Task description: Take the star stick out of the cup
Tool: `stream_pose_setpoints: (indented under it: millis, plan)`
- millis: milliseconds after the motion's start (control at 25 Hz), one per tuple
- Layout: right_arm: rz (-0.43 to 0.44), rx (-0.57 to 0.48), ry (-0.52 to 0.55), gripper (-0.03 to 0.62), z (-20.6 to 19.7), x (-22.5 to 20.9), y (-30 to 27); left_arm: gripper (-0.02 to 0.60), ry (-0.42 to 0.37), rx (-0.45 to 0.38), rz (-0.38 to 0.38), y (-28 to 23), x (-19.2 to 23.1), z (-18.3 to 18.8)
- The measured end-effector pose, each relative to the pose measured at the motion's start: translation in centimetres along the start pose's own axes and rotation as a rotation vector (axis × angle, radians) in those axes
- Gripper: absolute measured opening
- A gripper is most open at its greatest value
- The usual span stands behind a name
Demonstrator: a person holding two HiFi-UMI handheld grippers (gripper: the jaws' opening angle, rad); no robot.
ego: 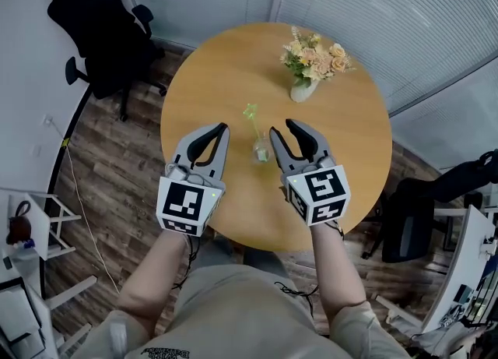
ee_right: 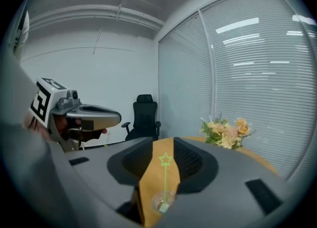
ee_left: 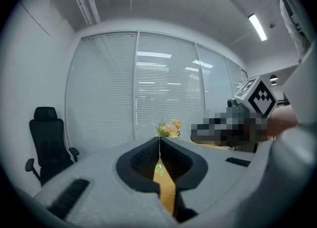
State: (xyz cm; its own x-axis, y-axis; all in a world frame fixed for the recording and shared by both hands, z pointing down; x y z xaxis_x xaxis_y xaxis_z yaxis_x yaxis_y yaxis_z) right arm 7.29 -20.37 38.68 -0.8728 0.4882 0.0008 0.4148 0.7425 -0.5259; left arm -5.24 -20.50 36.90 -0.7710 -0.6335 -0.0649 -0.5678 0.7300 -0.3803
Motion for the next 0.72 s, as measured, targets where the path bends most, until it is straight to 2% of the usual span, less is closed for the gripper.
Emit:
stream_pose_setpoints:
  millis: [480,720]
  plan:
    - [0.098,0.215,-0.001,0.115,-6.6,-0.5,-9.4,0.023,0.051,0.11,-0.013,-5.4,1.9,-4.8]
    - [0.117,0.295,0.005,0.115,-9.4,-0.7,-13.2,0.023,0.078,0.161,-0.026,-7.3,2.4,-7.6]
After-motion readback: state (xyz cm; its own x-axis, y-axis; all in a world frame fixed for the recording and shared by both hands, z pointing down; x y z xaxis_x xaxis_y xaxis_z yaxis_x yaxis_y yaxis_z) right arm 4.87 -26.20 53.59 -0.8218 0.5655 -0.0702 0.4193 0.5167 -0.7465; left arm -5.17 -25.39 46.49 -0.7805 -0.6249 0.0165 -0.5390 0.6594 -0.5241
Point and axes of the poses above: the fingertips, and each gripper's own axes: y backward along the fingers, x to its left, z out of its top, the point moved 2 cm from there along y, backward along the fingers, and after that the axes turned 12 degrees about x, right-handed, at the moved point
